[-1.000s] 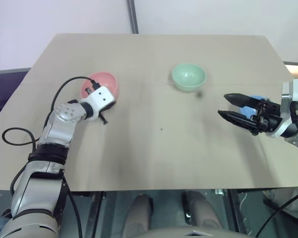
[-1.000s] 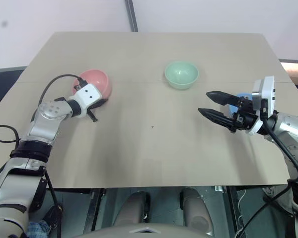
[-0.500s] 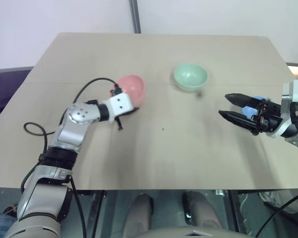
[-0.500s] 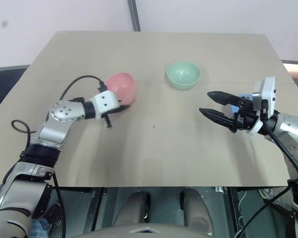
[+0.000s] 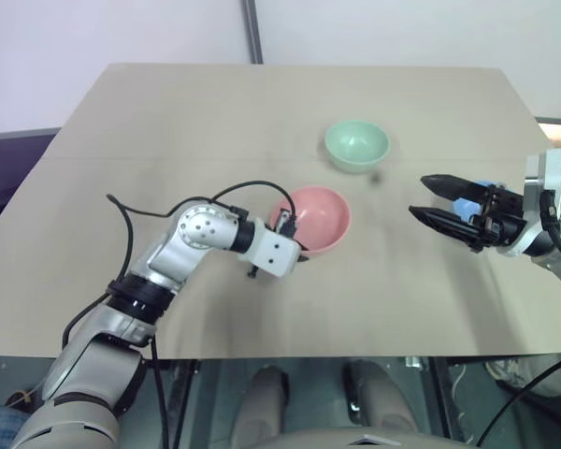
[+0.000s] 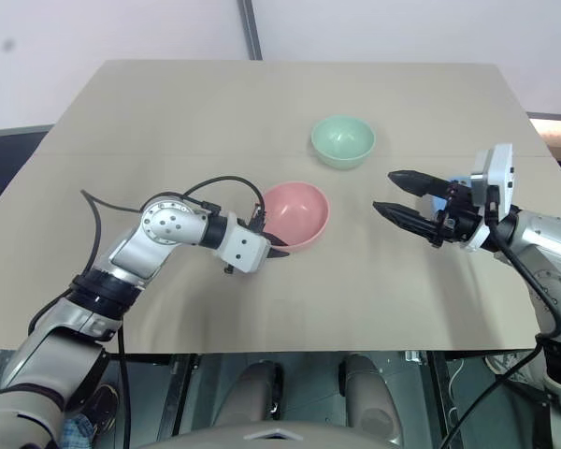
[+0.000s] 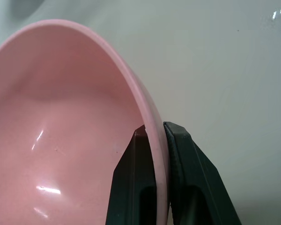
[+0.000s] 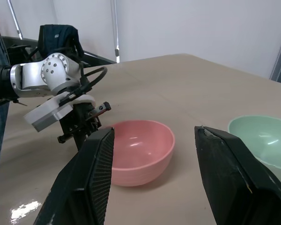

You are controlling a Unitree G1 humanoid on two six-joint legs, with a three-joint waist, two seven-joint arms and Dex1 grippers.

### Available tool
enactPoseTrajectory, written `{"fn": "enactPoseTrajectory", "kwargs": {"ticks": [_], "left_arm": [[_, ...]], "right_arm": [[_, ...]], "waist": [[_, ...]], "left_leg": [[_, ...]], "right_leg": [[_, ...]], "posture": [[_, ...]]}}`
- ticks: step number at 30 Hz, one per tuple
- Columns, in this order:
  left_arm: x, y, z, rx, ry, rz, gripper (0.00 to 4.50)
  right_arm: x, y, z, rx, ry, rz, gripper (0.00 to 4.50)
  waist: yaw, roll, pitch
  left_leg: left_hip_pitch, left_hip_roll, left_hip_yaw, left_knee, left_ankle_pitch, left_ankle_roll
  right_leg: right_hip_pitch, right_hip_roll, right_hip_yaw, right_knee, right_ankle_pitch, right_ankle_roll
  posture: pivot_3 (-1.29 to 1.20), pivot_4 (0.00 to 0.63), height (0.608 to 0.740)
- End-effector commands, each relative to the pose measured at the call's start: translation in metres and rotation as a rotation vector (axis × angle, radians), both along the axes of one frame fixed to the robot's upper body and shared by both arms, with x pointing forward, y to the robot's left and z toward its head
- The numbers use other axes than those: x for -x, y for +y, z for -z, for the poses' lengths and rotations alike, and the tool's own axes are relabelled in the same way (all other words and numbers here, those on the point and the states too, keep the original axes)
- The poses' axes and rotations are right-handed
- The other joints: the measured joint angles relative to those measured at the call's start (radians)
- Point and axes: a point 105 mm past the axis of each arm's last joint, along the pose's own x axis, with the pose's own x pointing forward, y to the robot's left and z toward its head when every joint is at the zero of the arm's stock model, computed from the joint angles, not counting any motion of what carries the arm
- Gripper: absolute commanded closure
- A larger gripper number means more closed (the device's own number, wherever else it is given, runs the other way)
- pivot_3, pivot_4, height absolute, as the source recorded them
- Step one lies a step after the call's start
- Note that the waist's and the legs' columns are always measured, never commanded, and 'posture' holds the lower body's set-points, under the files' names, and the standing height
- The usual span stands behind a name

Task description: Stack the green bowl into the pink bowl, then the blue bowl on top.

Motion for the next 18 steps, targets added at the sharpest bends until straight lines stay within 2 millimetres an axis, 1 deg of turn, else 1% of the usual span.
{"fn": "enactPoseTrajectory", "kwargs": {"ticks": [1, 2, 5, 6, 7, 10, 11, 13, 18], "left_arm": [[0.003, -0.007, -0.005, 0.0, -0.009, 0.066, 3.64], [0.006, -0.007, -0.005, -0.006, 0.005, 0.08, 3.39], [0.007, -0.008, -0.007, -0.009, -0.01, 0.101, 2.04], [0.008, -0.008, -0.006, -0.007, -0.002, 0.097, 1.56], [0.011, -0.006, -0.004, -0.016, 0.029, 0.096, 1.18], [0.017, -0.001, -0.001, -0.033, 0.098, 0.09, 1.18], [0.019, 0.0, -0.003, -0.029, 0.108, 0.092, 1.18], [0.023, -0.001, -0.014, 0.029, 0.146, 0.079, 1.18], [0.028, 0.001, -0.051, 0.241, 0.278, -0.028, 1.18]], "right_arm": [[0.004, 0.001, -0.009, -0.009, -0.058, 0.003, 1.48], [0.004, 0.001, -0.009, -0.009, -0.057, 0.004, 1.48], [0.004, 0.001, -0.009, -0.007, -0.06, 0.007, 1.48], [0.004, 0.0, -0.009, -0.007, -0.06, 0.009, 1.48], [0.003, 0.0, -0.009, -0.005, -0.062, 0.013, 1.48], [0.002, -0.002, -0.009, -0.004, -0.064, 0.021, 1.48], [0.002, -0.002, -0.008, -0.002, -0.063, 0.02, 1.48], [0.002, -0.003, -0.008, 0.0, -0.062, 0.019, 1.48], [0.0, -0.004, -0.008, 0.003, -0.063, 0.018, 1.48]], "waist": [[0.0, 0.0, 0.0], [0.0, 0.0, 0.0], [0.0, 0.0, 0.0], [-0.001, 0.0, 0.0], [-0.001, 0.0, 0.0], [-0.004, 0.0, 0.0], [-0.004, 0.0, 0.0], [-0.004, 0.0, 0.0], [-0.004, 0.0, 0.0]], "left_leg": [[0.0, 0.0, 0.0, 0.0, 0.0, 0.0], [0.0, 0.0, 0.0, 0.0, 0.0, 0.0], [0.0, 0.0, 0.0, 0.0, 0.0, 0.0], [0.0, 0.0, 0.0, 0.0, 0.0, 0.0], [0.0, 0.0, 0.0, 0.0, 0.0, 0.0], [0.0, 0.0, 0.0, 0.0, 0.0, 0.0], [0.0, 0.0, 0.0, 0.0, 0.0, 0.0], [0.0, 0.0, 0.0, 0.0, 0.0, 0.0], [0.0, 0.0, 0.0, 0.0, 0.0, 0.0]], "right_leg": [[0.0, 0.0, 0.0, 0.0, 0.0, 0.0], [0.0, 0.0, 0.0, 0.0, 0.0, 0.0], [0.0, 0.0, 0.0, 0.0, 0.0, 0.0], [0.0, 0.0, 0.0, 0.0, 0.0, 0.0], [0.0, 0.0, 0.0, 0.0, 0.0, 0.0], [0.0, 0.0, 0.0, 0.0, 0.0, 0.0], [0.0, 0.0, 0.0, 0.0, 0.0, 0.0], [0.0, 0.0, 0.0, 0.0, 0.0, 0.0], [0.0, 0.0, 0.0, 0.0, 0.0, 0.0]], "posture": [[0.0, 0.15, 0.74], [0.0, 0.15, 0.74], [0.0, 0.15, 0.74], [0.0, 0.15, 0.74], [0.0, 0.15, 0.74], [0.0, 0.15, 0.74], [0.0, 0.15, 0.74], [0.0, 0.15, 0.74], [0.0, 0.15, 0.74]]}}
